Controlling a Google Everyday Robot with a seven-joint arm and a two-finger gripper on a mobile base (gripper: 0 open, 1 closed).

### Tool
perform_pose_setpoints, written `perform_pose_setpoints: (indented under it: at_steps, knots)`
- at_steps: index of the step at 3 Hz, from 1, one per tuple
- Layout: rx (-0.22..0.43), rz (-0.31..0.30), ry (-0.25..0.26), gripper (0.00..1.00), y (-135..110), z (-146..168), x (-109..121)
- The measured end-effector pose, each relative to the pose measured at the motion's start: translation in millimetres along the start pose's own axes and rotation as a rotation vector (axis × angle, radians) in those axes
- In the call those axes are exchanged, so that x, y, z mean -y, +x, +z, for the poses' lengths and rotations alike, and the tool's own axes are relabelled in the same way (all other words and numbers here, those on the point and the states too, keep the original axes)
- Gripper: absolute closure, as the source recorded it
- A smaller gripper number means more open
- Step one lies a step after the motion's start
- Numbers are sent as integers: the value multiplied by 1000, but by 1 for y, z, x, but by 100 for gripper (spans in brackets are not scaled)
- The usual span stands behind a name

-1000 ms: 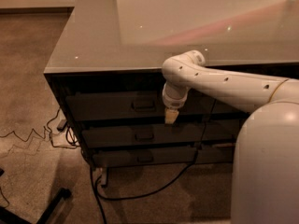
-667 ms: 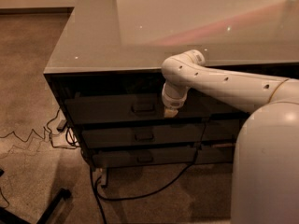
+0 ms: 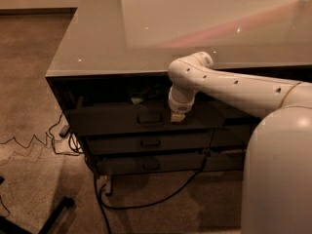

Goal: Open top drawer

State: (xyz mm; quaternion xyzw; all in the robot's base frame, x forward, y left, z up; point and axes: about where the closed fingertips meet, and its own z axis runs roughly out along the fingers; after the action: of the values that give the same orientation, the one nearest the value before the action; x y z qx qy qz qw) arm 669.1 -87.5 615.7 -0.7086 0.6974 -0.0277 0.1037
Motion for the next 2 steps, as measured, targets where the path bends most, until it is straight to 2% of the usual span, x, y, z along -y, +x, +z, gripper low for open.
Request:
perform_pose_setpoints:
  at_steps: [1, 2]
  knots:
    - [0, 0, 0, 81, -1, -6, 1]
    - [4, -26, 21, 58, -5, -12, 8]
